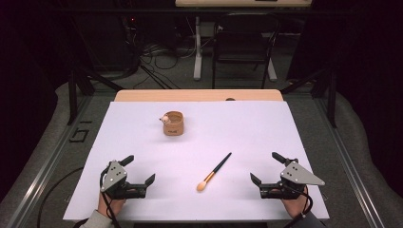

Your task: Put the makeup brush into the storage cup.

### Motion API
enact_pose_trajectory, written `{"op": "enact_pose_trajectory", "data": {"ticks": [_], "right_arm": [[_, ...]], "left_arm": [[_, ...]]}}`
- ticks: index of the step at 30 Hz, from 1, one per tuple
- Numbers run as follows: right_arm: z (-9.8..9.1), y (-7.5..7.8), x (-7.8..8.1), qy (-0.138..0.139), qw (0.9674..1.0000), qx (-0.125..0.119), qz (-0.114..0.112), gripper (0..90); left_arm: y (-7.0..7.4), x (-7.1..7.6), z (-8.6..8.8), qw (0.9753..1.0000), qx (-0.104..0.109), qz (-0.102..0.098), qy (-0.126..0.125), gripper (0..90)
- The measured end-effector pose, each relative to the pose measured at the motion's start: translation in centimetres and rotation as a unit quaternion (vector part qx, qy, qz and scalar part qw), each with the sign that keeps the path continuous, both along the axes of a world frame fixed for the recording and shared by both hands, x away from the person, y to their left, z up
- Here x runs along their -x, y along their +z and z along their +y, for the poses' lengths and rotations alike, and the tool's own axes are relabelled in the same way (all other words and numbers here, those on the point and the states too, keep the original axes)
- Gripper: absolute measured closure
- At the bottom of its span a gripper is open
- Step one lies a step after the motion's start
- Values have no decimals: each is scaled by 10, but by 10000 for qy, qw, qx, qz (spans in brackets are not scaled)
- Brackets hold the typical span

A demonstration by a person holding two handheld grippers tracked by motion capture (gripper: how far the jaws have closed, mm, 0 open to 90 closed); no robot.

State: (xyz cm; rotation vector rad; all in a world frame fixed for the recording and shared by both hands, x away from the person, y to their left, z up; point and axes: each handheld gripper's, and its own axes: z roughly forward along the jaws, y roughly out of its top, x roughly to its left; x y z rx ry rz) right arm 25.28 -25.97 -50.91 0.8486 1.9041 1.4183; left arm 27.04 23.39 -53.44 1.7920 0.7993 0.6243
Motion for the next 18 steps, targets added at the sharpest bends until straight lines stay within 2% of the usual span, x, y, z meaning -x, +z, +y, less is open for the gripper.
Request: {"op": "enact_pose_trajectory", "data": {"ticks": [4, 6, 10, 16, 18], "right_arm": [[0, -1, -1, -16, 10000, -35, -66, 0], [-1, -1, 0, -13, 10000, 15, 9, 0], [-2, 0, 1, -8, 10000, 4, -20, 0], [-2, -1, -2, -9, 10000, 41, 14, 0], [-2, -1, -2, -3, 10000, 20, 1, 0]], "left_arm": [[-1, -3, -3, 10000, -18, 36, -13, 0], [-2, -4, -5, 10000, -25, 60, -29, 0], [-1, -6, -9, 9999, -17, 81, -116, 0], [-1, -9, -14, 9998, -106, 153, -113, 0], [0, -10, -16, 9998, -78, 173, -102, 0]]}}
